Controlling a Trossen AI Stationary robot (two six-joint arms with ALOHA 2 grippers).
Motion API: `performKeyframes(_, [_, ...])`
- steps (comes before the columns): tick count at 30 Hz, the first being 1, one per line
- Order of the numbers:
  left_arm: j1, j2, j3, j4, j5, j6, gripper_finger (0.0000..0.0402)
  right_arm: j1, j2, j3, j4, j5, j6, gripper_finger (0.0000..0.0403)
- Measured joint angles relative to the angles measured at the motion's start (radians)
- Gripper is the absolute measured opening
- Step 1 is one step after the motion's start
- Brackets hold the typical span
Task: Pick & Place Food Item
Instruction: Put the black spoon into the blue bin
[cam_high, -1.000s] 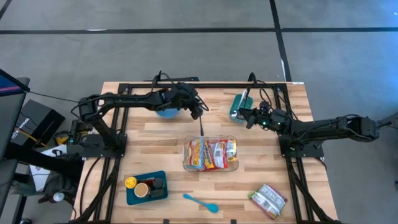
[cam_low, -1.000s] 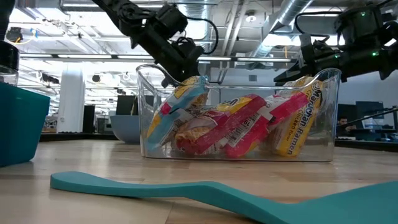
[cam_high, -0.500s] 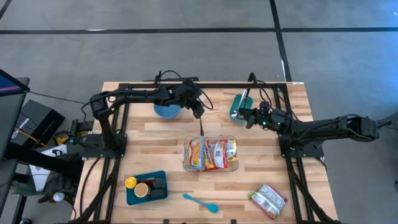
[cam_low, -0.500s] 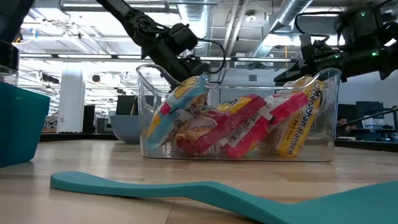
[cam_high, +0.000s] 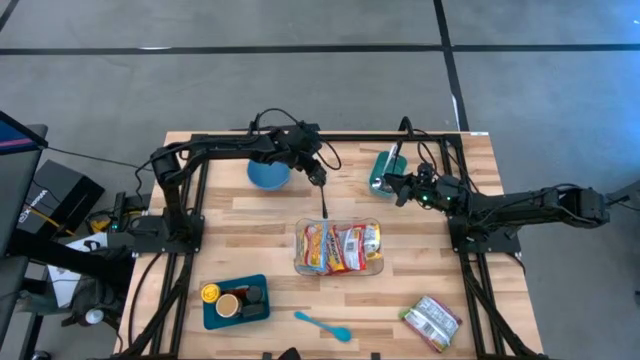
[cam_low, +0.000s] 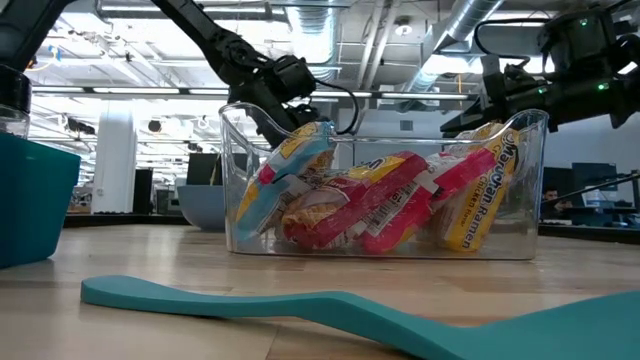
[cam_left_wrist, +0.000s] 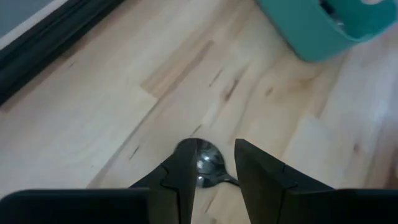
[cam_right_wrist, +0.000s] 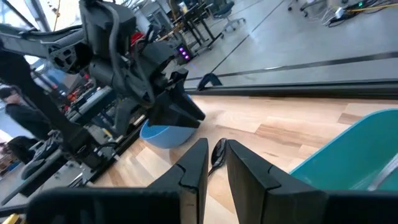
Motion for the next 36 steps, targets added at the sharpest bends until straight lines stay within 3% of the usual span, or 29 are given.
performKeyframes(22, [0.024, 0.022, 0.012, 0.061, 0.079, 0.086, 0.0104, 0.000, 0.000, 0.000, 0.015, 0.018, 0.000, 0.0053])
performKeyframes(30, [0.029, 0.125, 0.174, -0.110, 0.097, 0.110, 0.0104, 0.000, 0.000, 0.000, 0.023, 0.044, -0.001, 0.0053])
performKeyframes(36, [0.043, 0.167, 0.209, -0.231, 0.106, 0.165, 0.0104, -0.002, 0.000, 0.000, 0.026, 0.040, -0.004, 0.0053])
